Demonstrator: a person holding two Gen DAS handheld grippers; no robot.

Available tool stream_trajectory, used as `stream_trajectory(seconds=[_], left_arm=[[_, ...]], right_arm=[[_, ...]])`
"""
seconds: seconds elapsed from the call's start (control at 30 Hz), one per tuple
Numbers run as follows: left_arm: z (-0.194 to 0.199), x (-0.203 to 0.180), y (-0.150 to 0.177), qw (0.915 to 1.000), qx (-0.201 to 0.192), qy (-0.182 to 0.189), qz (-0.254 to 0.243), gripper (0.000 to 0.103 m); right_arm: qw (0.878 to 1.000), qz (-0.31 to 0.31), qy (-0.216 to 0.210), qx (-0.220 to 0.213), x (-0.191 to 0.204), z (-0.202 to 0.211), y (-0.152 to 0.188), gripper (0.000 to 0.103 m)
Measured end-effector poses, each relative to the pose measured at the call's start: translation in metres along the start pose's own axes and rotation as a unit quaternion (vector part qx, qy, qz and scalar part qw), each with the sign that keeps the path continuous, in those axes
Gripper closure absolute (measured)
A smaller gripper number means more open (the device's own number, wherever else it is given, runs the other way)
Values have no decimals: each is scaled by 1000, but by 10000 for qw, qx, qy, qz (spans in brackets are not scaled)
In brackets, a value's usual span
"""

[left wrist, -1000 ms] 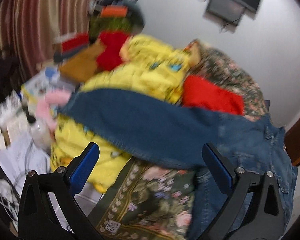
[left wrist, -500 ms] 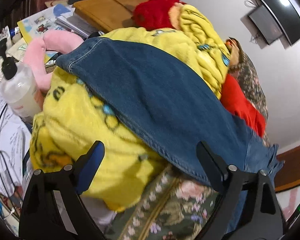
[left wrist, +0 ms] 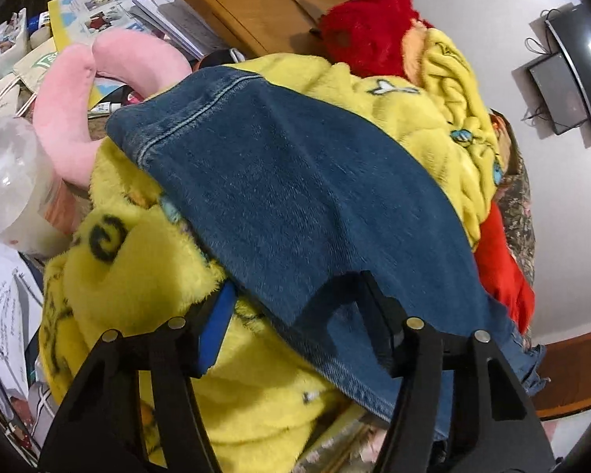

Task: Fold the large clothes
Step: 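Reach the left tool to the jacket sleeve and close on it, then fold the held sleeve across the jacket body with the left tool, release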

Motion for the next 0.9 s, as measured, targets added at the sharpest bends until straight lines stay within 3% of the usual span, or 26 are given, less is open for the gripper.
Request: stream_trajectory(seconds=[0.13,0.23,0.3,0.43,0.57,0.73,0.9], left_arm=[[-5,-4,-2,9994,-107,-260,-195,43],[0,-9,-4,9962,-311,-622,-525,64],[7,-13,-7,9916,-481,-910,-784,83],[26,-29,-12,9835,-721,-1153,-1196,92],[57,-55,-16,9784,-1109,-1032,-1409,95],[100,-111,-16,9717,-1514,-613,-1708,97],[131,-181,1,9577,-1795,-292,-2228,98]], right_arm=[[10000,-25,10,31,-1,-1,1,0],[10000,-53,-14,17,-1,3,1,0],[10000,-54,2,-16,-2,7,1,0],[9999,-73,60,-84,-8,15,-1,0],[9997,-193,20,-165,-15,24,-2,0],[9991,-286,15,-302,-26,37,-2,0],[9986,-155,160,-469,-39,45,-9,0]])
Point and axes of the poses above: each gripper's, at about its wrist camera, not at the fingertips, and z roughly against the way its jaws point, x to its left, y to its underside, the point moved 9 cm from there along -z, roughly the way its jaws point, and after that the axes turned 7 degrees about z, right-handed, at the moved point
